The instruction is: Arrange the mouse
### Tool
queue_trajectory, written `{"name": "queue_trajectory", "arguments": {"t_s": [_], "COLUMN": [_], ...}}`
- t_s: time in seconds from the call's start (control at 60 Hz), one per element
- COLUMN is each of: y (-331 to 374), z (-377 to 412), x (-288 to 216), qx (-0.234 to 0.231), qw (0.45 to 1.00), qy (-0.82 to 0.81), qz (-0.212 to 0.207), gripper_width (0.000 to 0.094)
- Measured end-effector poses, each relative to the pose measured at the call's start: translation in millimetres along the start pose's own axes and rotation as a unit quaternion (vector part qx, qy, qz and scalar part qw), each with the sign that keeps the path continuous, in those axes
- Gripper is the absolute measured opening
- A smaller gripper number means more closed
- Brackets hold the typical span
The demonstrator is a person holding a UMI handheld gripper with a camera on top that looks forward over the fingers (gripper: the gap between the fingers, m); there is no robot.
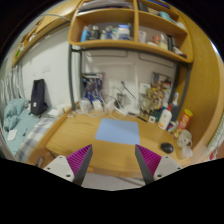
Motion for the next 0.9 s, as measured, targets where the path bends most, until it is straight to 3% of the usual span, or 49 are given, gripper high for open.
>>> {"name": "queue_trajectory", "arguments": {"t_s": [0.233,0.417,0.65,0.9], "y": [-32.4,-70.9,-139.5,-198.6], "z": [-136.5,-225.7,-303.8,-336.6], "x": [79.1,112.8,122.6,111.2], "qx": [0.089,0.127,0.120,0.075], "qw": [0.991,0.980,0.979,0.983], "qy": [-0.050,-0.077,-0.042,-0.015], "qz": [0.089,0.133,0.157,0.169], "gripper_width": [0.0867,0.0869,0.0869,0.0870]}}
Point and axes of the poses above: the point between the fingertips, and its own axes, seen from behind it with the camera up: z to the left, x down, y backward, against the way the camera looks, the point moved 10 cm from there along y, backward, against the way the camera looks, and after that the axes turned 1 degree about -y, right-handed, at the moved point
